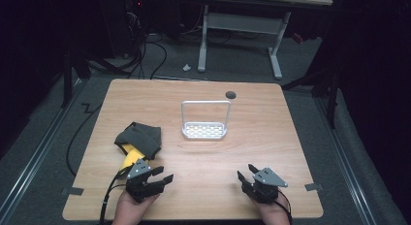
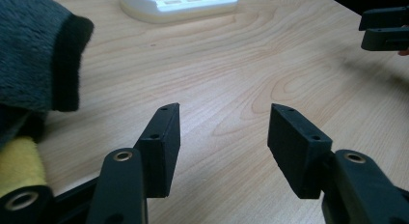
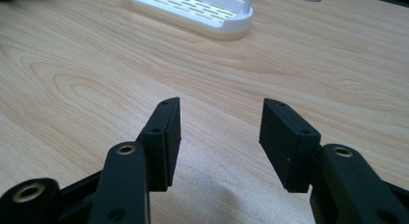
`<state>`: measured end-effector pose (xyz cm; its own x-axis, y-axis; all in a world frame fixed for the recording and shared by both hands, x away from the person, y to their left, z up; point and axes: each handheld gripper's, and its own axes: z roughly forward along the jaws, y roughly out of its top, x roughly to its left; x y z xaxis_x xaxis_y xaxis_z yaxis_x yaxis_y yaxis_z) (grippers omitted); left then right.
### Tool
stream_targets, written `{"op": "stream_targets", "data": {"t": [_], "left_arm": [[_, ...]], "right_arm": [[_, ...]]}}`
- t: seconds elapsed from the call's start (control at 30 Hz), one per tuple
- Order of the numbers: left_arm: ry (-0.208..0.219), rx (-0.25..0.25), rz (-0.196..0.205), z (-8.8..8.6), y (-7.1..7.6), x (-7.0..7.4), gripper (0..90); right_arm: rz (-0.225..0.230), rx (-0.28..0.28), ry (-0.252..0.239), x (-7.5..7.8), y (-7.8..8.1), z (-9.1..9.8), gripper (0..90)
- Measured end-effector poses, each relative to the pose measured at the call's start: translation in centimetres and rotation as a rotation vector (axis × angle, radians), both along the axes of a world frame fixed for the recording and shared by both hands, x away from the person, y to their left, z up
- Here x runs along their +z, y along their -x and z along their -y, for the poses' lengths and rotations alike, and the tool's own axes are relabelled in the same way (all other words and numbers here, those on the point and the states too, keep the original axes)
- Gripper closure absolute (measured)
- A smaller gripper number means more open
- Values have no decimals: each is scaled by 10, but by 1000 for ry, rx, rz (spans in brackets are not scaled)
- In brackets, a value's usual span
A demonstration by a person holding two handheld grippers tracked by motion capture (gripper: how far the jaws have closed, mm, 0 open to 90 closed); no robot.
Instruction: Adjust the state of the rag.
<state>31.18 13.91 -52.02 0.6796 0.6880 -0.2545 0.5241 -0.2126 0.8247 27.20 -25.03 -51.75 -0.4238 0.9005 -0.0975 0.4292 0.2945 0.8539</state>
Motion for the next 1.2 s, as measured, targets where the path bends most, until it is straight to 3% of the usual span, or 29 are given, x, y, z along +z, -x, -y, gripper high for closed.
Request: {"op": "stream_targets", "data": {"t": [0.13, 0.27, 0.37, 0.4, 0.53, 0.6, 0.63, 0.67, 0.73, 0.77, 0.8, 0.83, 0.87, 0.9, 0.93, 1.0, 1.2], "left_arm": [[-3, 21, 29, -9, 0, 10, 455], [11, 87, 68, -36, -1, 24, 437], [-42, 174, 90, -61, -3, 27, 379], [-51, 208, 88, -69, -5, 26, 379], [-23, 307, 70, -97, -14, 22, 294], [-48, 332, 12, -103, -22, 12, 285], [-48, 332, 12, -103, -22, 12, 287], [-49, 331, -34, -103, -26, 6, 307], [-36, 320, -57, -103, -27, 4, 440], [-30, 311, -75, -102, -28, 3, 440], [-33, 310, -86, -101, -29, 2, 581], [-47, 304, -91, -99, -29, 2, 581], [-58, 301, -90, -97, -29, 2, 724], [-89, 287, -78, -93, -27, 4, 782], [-89, 287, -78, -93, -27, 4, 819], [-107, 272, -67, -87, -25, 6, 835], [-99, 183, -56, -62, -17, 7, 838]], "right_arm": [[3, 12, 4, 1, 0, 0, 510], [-9, 12, -5, 3, 0, 0, 529], [-23, 14, -2, 4, 0, -2, 533], [-23, 14, -2, 4, 0, -2, 533], [-29, 12, -5, 3, 0, -2, 522], [-34, 13, -12, 3, 0, -1, 510], [-37, 12, -13, 3, -1, -1, 507], [-38, 12, -14, 3, -1, -1, 504], [-43, 14, -17, 2, -1, -1, 500], [-43, 14, -17, 2, -1, -1, 500], [-46, 13, -17, 2, -1, -1, 500], [-46, 13, -17, 2, -1, -1, 500], [-46, 14, -16, 2, -1, -1, 500], [-45, 15, -18, 1, -2, -1, 500], [-45, 16, -17, 1, -2, -1, 500], [-46, 14, -17, 1, -2, -1, 501], [-48, 17, -15, 1, -2, -1, 497]]}}
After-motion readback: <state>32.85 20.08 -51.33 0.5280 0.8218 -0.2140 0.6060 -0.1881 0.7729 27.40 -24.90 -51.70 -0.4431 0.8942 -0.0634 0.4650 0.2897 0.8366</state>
